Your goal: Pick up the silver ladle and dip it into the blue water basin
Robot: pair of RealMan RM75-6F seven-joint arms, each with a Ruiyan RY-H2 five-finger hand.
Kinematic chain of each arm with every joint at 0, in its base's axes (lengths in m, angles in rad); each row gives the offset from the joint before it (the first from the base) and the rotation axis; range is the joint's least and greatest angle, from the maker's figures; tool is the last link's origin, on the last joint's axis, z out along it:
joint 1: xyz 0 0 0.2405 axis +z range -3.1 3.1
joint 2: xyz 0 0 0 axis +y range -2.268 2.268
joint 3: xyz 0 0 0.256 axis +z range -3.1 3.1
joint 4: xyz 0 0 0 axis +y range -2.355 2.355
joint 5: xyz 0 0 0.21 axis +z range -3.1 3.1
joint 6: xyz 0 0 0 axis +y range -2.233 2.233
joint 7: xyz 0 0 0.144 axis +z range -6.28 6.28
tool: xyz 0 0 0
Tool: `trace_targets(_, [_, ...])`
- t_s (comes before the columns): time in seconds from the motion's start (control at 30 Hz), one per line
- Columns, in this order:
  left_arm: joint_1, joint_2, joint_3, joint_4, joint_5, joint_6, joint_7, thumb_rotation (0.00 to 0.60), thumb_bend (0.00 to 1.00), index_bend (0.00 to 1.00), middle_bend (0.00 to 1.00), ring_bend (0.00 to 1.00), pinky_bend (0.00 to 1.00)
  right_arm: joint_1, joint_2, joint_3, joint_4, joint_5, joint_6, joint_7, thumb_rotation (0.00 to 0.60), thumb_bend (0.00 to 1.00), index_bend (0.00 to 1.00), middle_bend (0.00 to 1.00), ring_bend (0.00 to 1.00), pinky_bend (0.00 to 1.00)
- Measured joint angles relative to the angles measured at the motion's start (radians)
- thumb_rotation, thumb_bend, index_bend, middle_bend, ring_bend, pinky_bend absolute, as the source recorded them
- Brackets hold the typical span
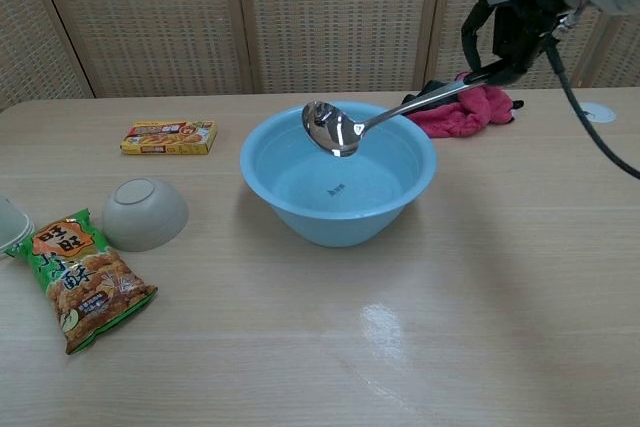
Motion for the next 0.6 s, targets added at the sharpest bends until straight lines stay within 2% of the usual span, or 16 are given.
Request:
trace_targets(0.13, [-0.004, -0.001, -0.001, 0.005, -0.010, -0.014, -0.007, 0.600, 0.00, 0.00, 0.00, 0.00, 0.00, 0.095, -0.134, -0.020, 0.096, 0.185, 0.069, -0.160, 0.600, 0.93, 0.79, 1.00, 1.00, 1.00])
trace_targets(0.23, [-0.007, 0.000, -0.004, 0.007, -0.017, -0.020, -0.011, 0.600, 0.00, 0.00, 0.00, 0.00, 0.00, 0.153, -0.236, -0.030, 0.192, 0.275, 0.115, -0.260, 0.600, 0.94, 0.80, 1.00, 1.00, 1.00])
trace_targets(0.4, [-0.013, -0.001, -0.010, 0.013, -0.032, -0.032, -0.015, 0.600, 0.00, 0.00, 0.00, 0.00, 0.00, 0.209, -0.362, -0.035, 0.358, 0.341, 0.163, -0.369, 0.600, 0.94, 0.80, 1.00, 1.00, 1.00])
trace_targets(0.6, [-0.020, -0.003, -0.014, 0.024, -0.051, -0.050, -0.021, 0.600, 0.00, 0.00, 0.00, 0.00, 0.00, 0.228, -0.492, -0.044, 0.536, 0.339, 0.216, -0.480, 0.600, 0.94, 0.81, 1.00, 1.00, 1.00])
